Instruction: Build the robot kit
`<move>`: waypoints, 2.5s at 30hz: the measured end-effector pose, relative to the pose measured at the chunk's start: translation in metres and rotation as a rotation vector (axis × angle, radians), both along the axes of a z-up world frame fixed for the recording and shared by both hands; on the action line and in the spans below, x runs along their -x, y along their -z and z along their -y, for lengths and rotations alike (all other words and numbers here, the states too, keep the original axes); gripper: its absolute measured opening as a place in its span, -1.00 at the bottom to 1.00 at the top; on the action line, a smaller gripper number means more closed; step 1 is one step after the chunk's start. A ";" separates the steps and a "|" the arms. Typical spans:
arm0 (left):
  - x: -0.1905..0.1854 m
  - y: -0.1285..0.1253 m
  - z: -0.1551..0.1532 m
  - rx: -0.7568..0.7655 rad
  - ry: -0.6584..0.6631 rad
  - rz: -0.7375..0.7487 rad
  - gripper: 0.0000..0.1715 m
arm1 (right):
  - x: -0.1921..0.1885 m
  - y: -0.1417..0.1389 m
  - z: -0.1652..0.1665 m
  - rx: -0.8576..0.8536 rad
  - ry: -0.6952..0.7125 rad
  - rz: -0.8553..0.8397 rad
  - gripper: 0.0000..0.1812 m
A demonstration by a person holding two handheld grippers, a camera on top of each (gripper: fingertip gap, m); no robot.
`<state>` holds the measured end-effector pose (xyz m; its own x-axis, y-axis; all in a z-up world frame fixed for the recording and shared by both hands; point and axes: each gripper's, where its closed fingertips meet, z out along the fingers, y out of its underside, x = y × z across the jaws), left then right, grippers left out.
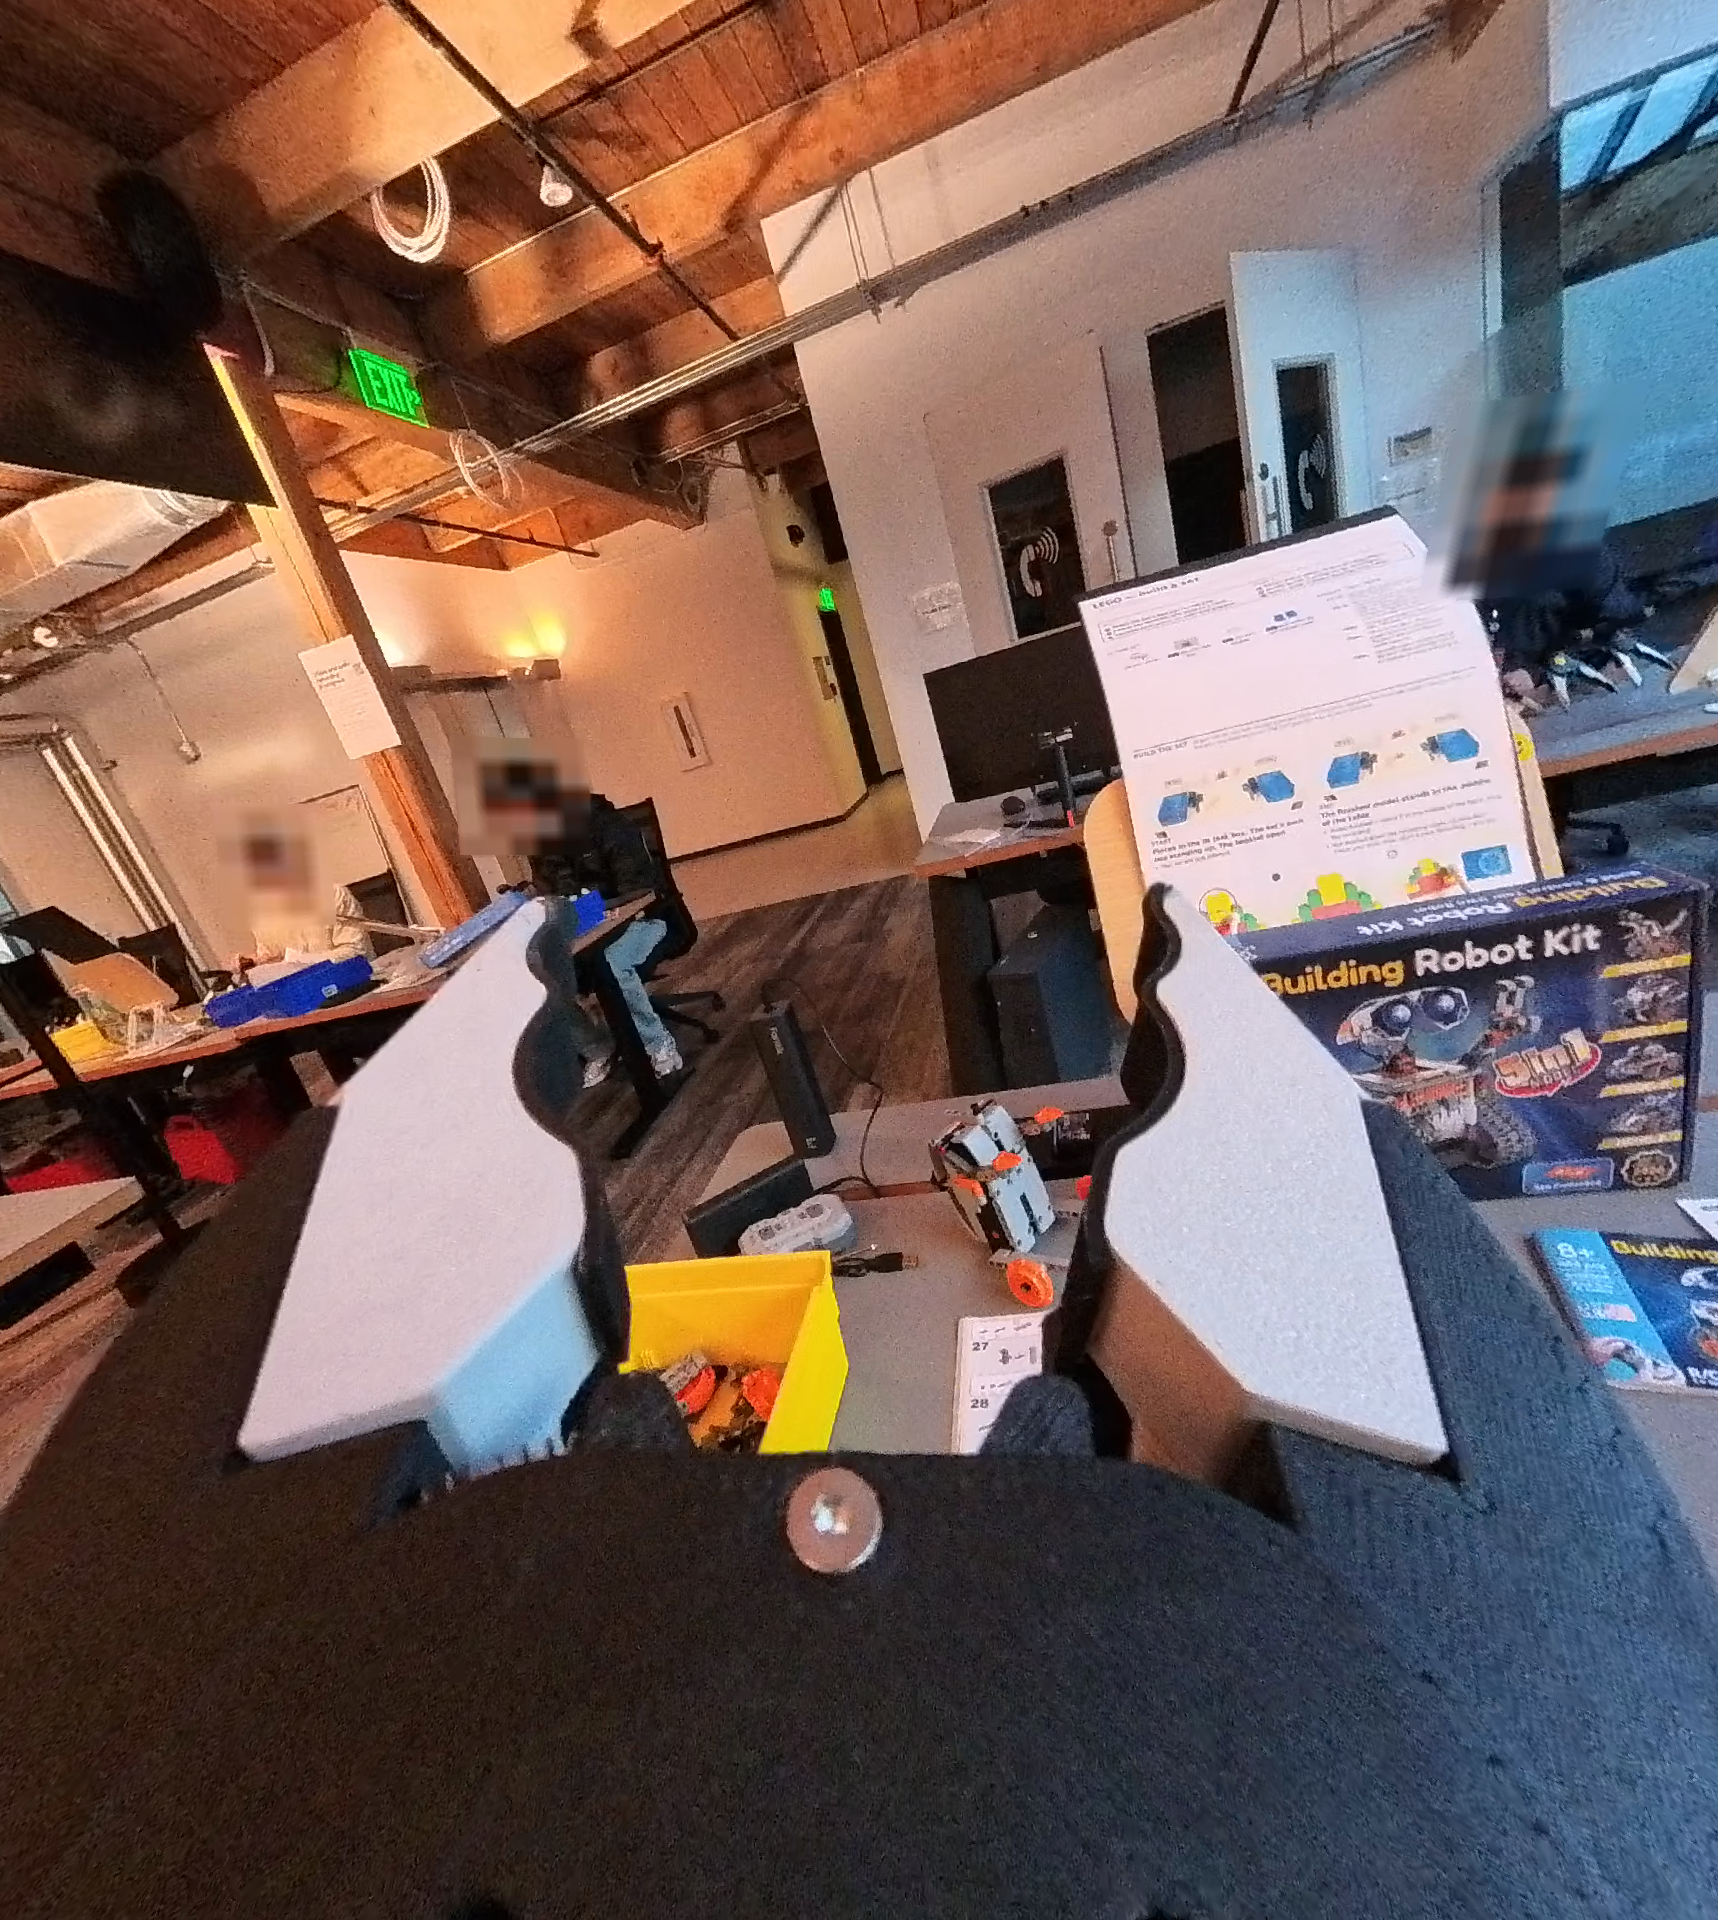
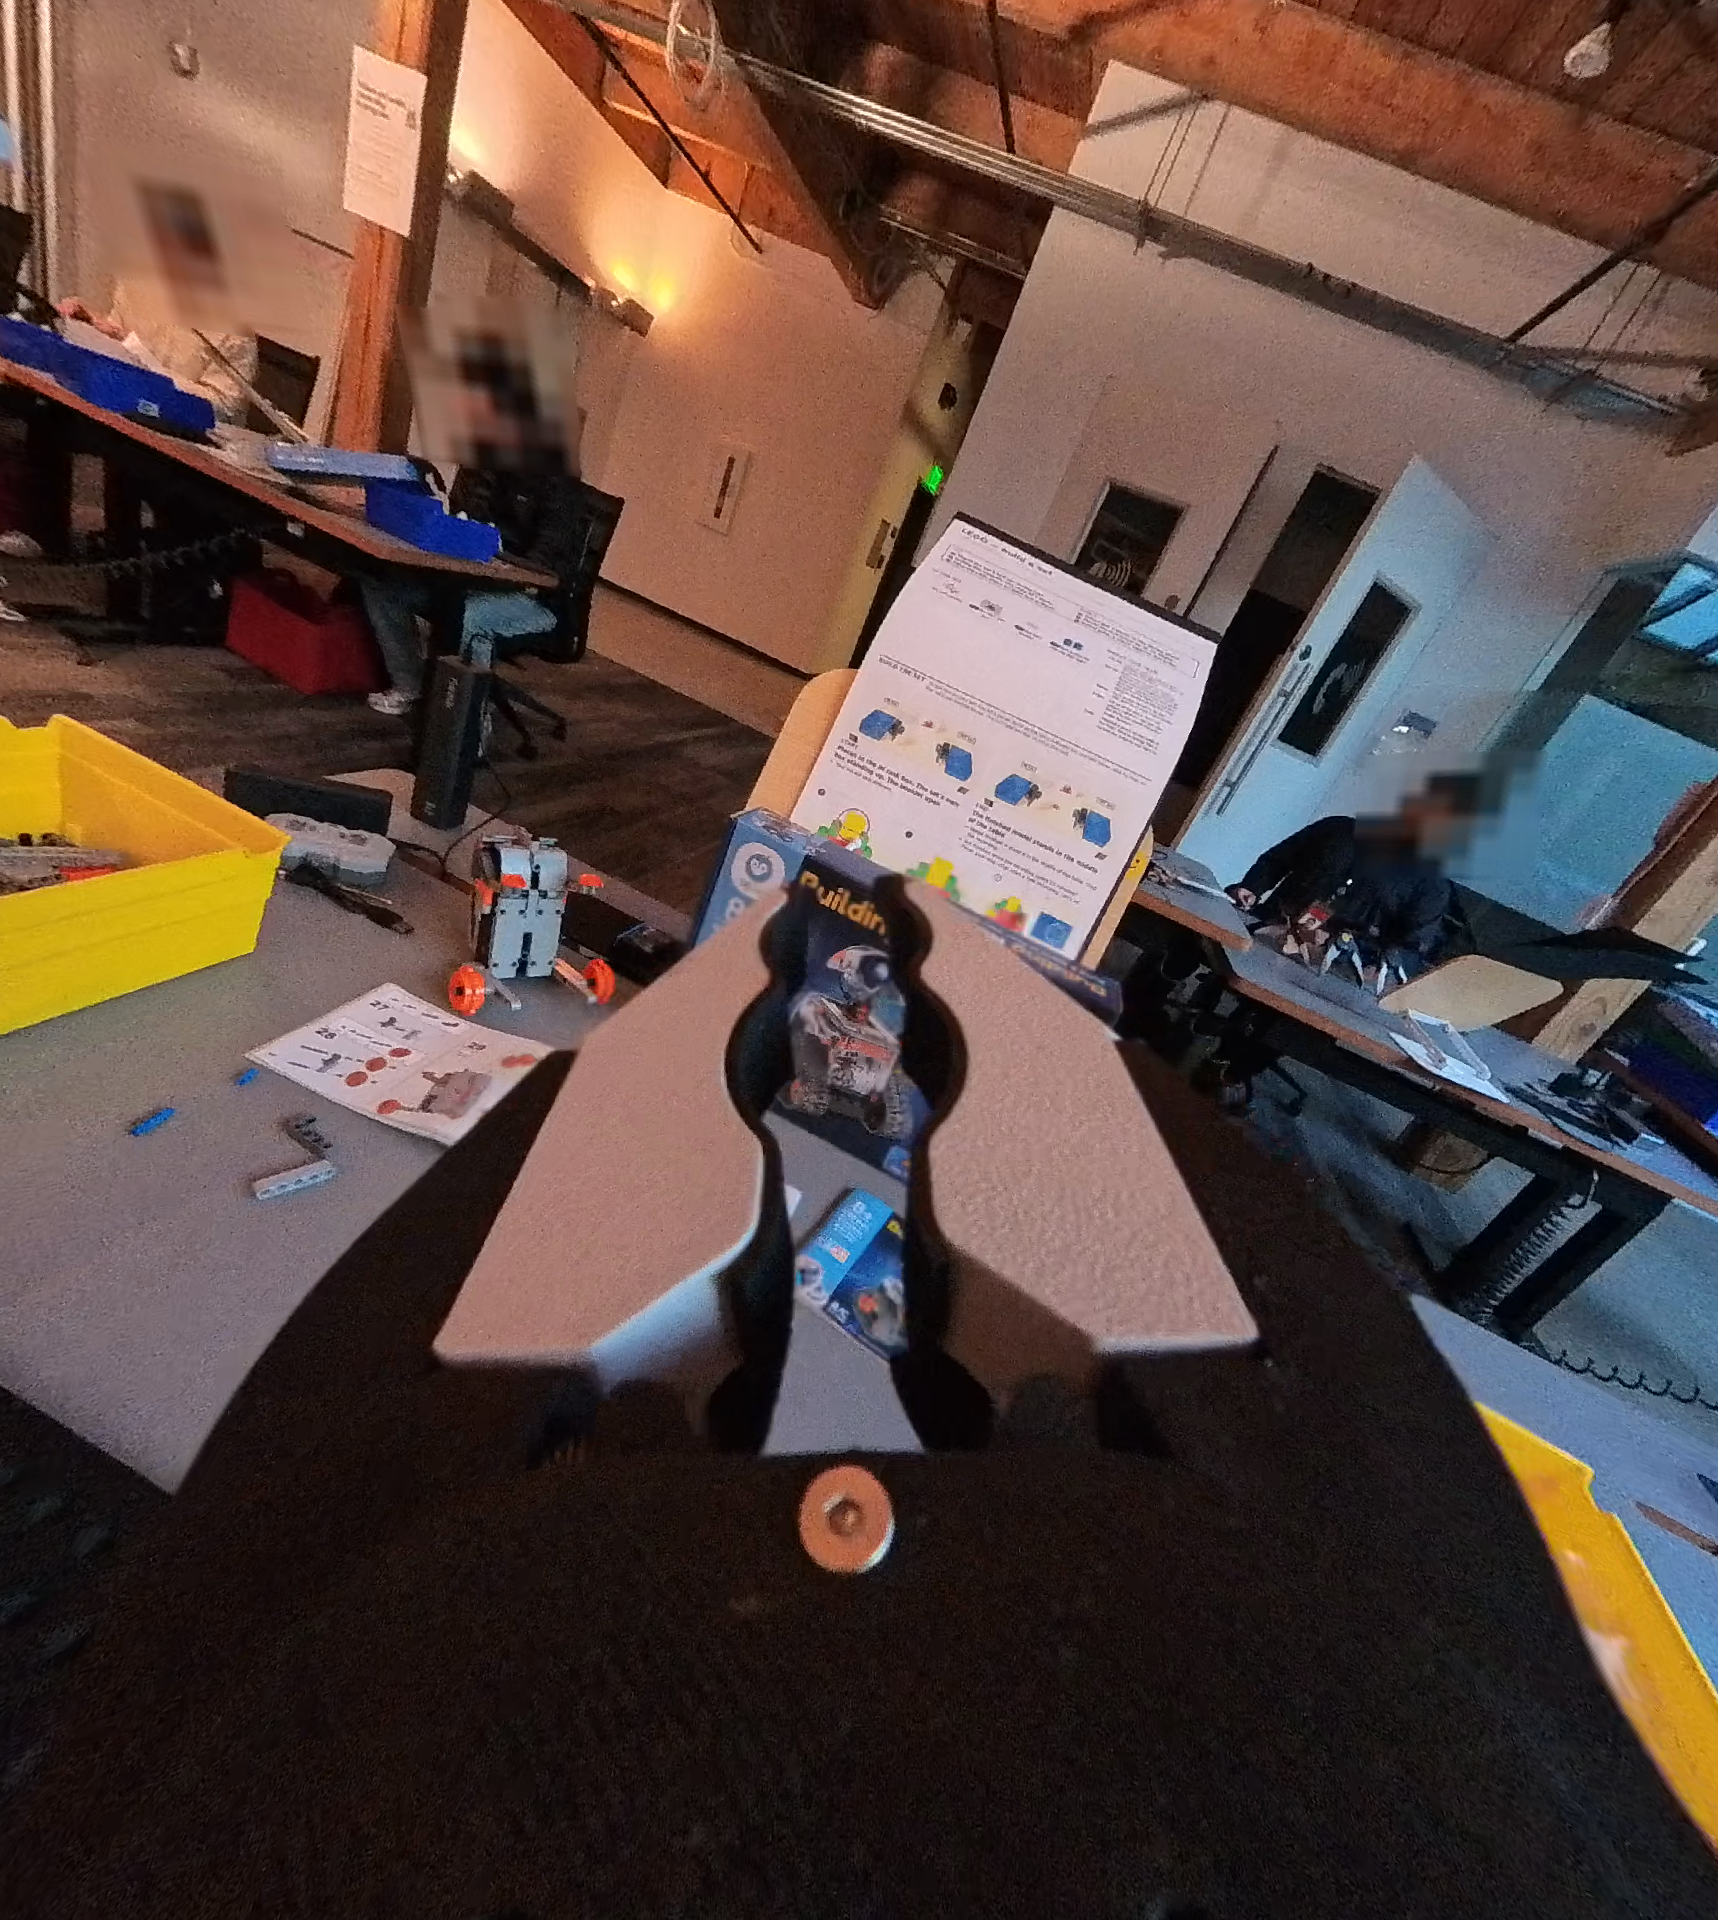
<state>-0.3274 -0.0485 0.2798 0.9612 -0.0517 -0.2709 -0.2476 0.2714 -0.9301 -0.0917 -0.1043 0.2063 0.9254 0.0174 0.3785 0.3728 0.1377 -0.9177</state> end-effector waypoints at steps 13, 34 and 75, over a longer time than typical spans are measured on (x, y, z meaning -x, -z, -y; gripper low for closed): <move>0.007 -0.002 0.006 -0.013 0.001 0.029 0.21 | 0.009 -0.010 0.001 -0.020 0.006 0.049 -1.00; 0.027 0.029 -0.004 0.066 -0.006 0.044 0.19 | 0.076 -0.062 -0.024 -0.025 0.114 0.293 -1.00; 0.062 0.047 0.005 0.096 -0.028 0.067 0.19 | 0.092 -0.036 -0.048 0.066 0.074 0.303 -1.00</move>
<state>-0.3892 -0.0530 0.2324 0.9784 -0.0475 -0.2011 -0.1901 0.1740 -0.9662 -0.1840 -0.0566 0.2423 0.7705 -0.0121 0.6373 0.6372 0.0444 -0.7694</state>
